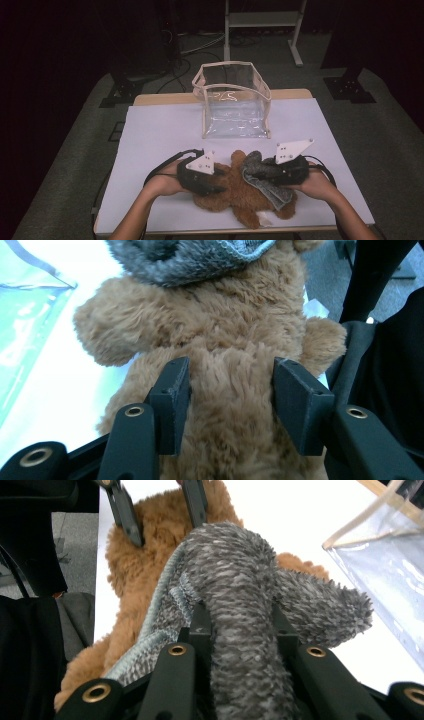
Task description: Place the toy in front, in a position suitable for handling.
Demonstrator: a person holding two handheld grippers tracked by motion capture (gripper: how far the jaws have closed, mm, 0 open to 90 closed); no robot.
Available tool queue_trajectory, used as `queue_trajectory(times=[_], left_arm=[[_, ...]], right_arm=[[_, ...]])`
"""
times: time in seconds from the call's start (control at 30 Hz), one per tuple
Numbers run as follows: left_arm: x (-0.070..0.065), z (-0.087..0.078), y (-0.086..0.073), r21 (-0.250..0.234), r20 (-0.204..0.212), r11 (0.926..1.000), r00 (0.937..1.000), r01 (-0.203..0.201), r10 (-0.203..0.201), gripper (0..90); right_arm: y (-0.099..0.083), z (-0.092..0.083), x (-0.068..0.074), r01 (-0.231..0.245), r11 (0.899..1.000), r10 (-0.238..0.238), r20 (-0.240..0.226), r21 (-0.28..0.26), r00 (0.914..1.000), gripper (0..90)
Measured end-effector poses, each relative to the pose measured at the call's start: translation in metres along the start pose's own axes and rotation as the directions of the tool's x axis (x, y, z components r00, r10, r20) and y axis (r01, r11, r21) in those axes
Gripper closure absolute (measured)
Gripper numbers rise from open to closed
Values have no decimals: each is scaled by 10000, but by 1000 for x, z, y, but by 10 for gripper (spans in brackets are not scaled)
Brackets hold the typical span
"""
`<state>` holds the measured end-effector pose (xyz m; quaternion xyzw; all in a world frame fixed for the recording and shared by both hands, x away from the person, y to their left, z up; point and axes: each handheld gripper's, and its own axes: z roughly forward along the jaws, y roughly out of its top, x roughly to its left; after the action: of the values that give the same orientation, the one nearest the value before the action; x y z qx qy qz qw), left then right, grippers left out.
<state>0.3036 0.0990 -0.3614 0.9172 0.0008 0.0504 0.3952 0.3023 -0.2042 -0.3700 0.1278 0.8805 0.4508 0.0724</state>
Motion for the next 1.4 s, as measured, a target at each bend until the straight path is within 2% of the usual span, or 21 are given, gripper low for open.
queue_trajectory(times=[0.07, 0.2, 0.23, 0.4, 0.63, 0.8, 0.9, 1.07, 1.33, 1.4], left_arm=[[0, -9, -3, -154, -137, 9998, 9998, 112, -114, 477], [3, -25, -13, -142, -448, 9990, 9981, 422, -428, 476], [3, -24, -17, -187, -382, 9982, 9976, 565, -571, 476], [1, -11, -24, -307, -241, 9970, 9971, 712, -719, 490], [1, 4, -14, -32, -173, 9992, 9991, 388, -389, 516], [0, 12, -5, 153, -92, 9997, 9998, 185, -183, 524], [0, 18, -1, 158, 73, 9999, 10000, 13, -14, 537], [1, 26, 3, -10, 186, 10000, 9998, -45, 46, 542], [1, 37, 12, 47, 361, 9996, 9990, -281, 279, 545], [1, 39, 14, 52, 404, 9995, 9987, -296, 294, 545]], right_arm=[[-5, -2, 0, -160, 9998, 160, 18, -67, 9999, 713], [-11, -7, 1, -266, 9996, 267, 53, -133, 9996, 713], [-12, -8, 1, -284, 9995, 285, 82, -145, 9996, 713], [-15, -12, 1, -344, 9993, 346, 133, -119, 9993, 713], [-19, -22, 1, -275, 9989, 269, 154, 388, 9995, 716], [-30, -34, 0, -543, 9974, 528, 338, 470, 9980, 716], [-35, -40, -1, -653, 9965, 630, 435, 523, 9971, 716], [-39, -48, -2, -718, 9944, 672, 608, 772, 9959, 715], [-37, -61, -5, -479, 9873, 352, 852, 1514, 9957, 715], [-33, -65, -5, -425, 9876, 288, 923, 1509, 9953, 715]])
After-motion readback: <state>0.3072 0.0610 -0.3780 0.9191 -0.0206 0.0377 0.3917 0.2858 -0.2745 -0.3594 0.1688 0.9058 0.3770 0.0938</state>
